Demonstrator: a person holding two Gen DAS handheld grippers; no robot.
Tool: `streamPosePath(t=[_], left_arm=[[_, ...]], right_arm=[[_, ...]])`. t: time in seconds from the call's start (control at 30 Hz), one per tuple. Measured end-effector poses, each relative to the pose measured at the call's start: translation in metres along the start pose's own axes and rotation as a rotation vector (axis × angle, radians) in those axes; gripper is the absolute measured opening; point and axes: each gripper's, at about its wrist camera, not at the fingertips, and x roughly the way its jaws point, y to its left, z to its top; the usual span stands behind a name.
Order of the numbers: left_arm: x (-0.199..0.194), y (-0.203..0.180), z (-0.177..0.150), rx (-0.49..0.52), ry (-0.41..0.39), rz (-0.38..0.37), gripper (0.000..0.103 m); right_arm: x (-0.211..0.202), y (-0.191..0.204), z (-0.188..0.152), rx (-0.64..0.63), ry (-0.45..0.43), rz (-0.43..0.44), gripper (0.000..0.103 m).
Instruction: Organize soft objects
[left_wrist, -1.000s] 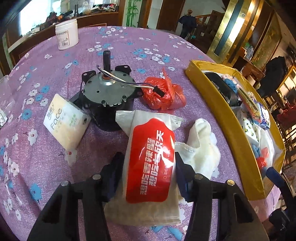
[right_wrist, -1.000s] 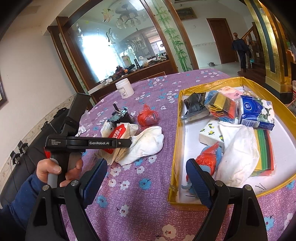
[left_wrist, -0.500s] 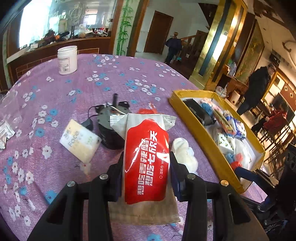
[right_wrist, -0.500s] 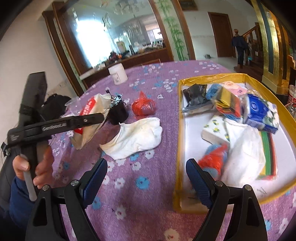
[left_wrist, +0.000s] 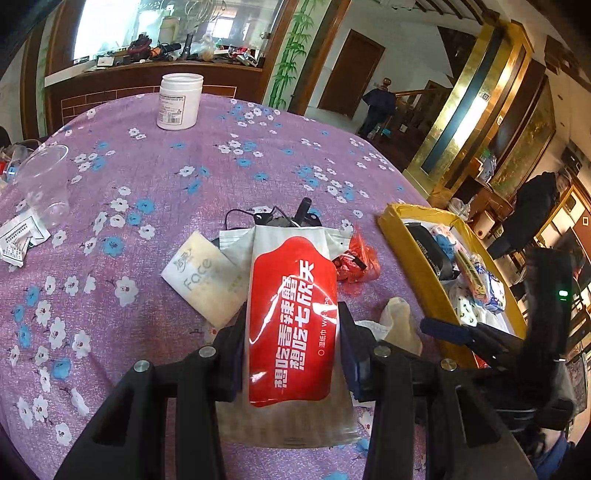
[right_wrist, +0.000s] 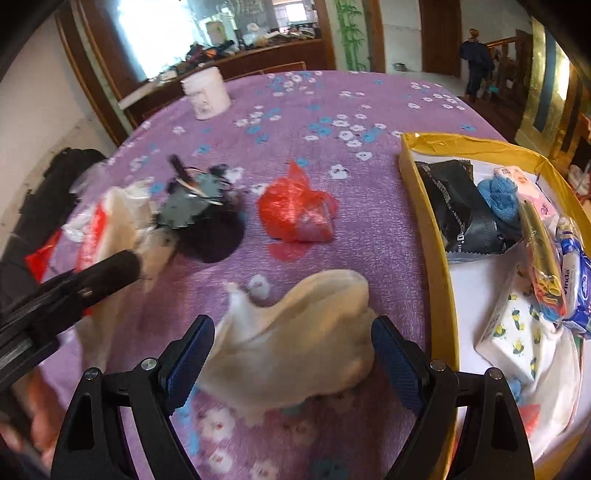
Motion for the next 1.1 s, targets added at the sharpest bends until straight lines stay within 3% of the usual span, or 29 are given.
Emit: streamPosePath(t=[0.23, 0.3, 0.33, 0.37, 0.47, 0.53, 0.67, 1.1], left_arm=[[0.003, -0.006, -0.002, 0.023, 0.008, 0.001, 0.041], [0.005, -0.007, -0.002, 0.023, 0.011, 0.007, 0.041], [0.006, -0.007, -0.002, 0.023, 0.015, 0.011, 0.041], [0.008, -0.006, -0.002, 0.023, 0.017, 0.014, 0.041], [0.011, -0.007, -0.003, 0.026, 0.024, 0.023, 0.041], [0.013, -0.008, -0.003, 0.031, 0.027, 0.029, 0.041], [0.013, -0.009, -0.004, 0.039, 0.025, 0.033, 0.041], [0.005, -0.011, -0.005, 0.046, -0.006, 0.033, 0.041]], right_arm=[[0.013, 0.025, -0.011, -0.196, -0.025, -0.12, 0.09], [0.011, 0.022, -0.013, -0.204, -0.049, -0.121, 0.085], [0.009, 0.021, -0.014, -0.212, -0.066, -0.133, 0.074], [0.008, 0.021, -0.014, -0.228, -0.083, -0.138, 0.046], [0.006, 0.019, -0.015, -0.237, -0.09, -0.119, 0.024], [0.003, 0.018, -0.016, -0.227, -0.096, -0.108, 0.019], [-0.007, 0.01, -0.014, -0.169, -0.121, -0.05, 0.017], [-0.026, 0.005, -0.012, -0.119, -0.207, -0.003, 0.017]])
